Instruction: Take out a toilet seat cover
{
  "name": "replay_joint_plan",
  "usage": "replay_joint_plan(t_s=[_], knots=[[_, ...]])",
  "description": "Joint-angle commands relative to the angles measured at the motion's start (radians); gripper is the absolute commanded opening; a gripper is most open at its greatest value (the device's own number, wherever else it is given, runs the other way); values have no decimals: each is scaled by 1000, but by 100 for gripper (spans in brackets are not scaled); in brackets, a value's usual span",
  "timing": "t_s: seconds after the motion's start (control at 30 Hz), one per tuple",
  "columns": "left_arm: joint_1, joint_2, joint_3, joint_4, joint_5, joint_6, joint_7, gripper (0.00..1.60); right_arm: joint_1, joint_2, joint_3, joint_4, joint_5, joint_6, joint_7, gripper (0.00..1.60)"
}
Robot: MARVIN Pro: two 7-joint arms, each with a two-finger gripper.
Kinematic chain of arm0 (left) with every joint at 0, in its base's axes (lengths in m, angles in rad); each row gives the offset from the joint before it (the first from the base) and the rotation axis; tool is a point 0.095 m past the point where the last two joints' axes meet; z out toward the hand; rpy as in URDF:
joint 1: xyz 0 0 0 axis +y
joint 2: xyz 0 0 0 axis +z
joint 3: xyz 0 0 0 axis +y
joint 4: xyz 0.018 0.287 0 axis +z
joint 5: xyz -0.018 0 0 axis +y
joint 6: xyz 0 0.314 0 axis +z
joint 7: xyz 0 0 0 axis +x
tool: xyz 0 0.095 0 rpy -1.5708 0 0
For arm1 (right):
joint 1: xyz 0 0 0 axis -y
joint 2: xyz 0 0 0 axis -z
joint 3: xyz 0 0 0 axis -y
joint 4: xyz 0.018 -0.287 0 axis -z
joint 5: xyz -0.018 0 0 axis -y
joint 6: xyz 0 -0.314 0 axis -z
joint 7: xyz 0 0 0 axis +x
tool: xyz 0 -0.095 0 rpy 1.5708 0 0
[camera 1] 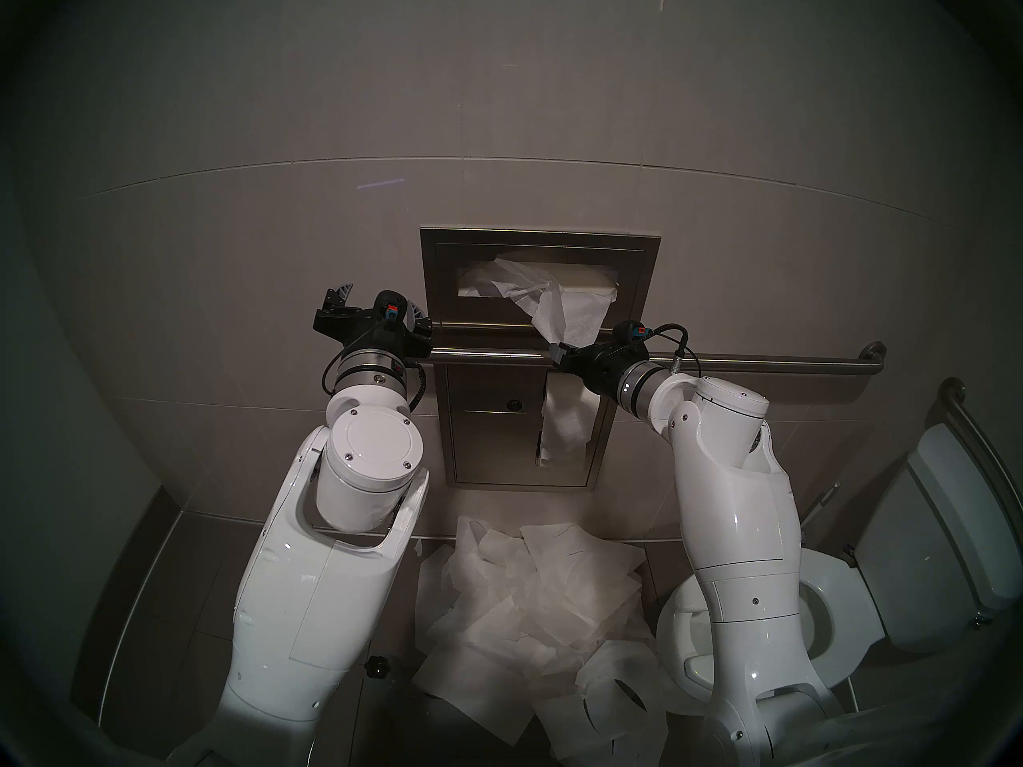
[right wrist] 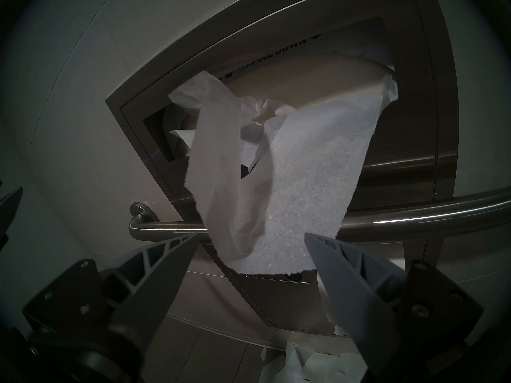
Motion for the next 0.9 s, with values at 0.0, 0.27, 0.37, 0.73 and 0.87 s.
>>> replay_joint_plan(t_s=[0.0, 0.27, 0.37, 0.73, 0.87], knots=[[-117, 20, 50, 56, 89, -53, -47, 160, 34, 1, 3, -31, 0, -9, 1, 133], [-163, 21, 90, 65, 158, -93, -123, 160, 35, 2, 3, -32, 0, -9, 1, 133], [-195, 34, 76, 81, 157, -100, -186, 160, 35, 2, 3, -34, 0, -9, 1, 133], [-290, 54, -38, 154, 84, -57, -373, 160, 36, 2, 2, -36, -1, -9, 1, 133], [-294, 50, -48, 159, 90, -59, -404, 160, 36, 2, 2, -37, -1, -9, 0, 133]])
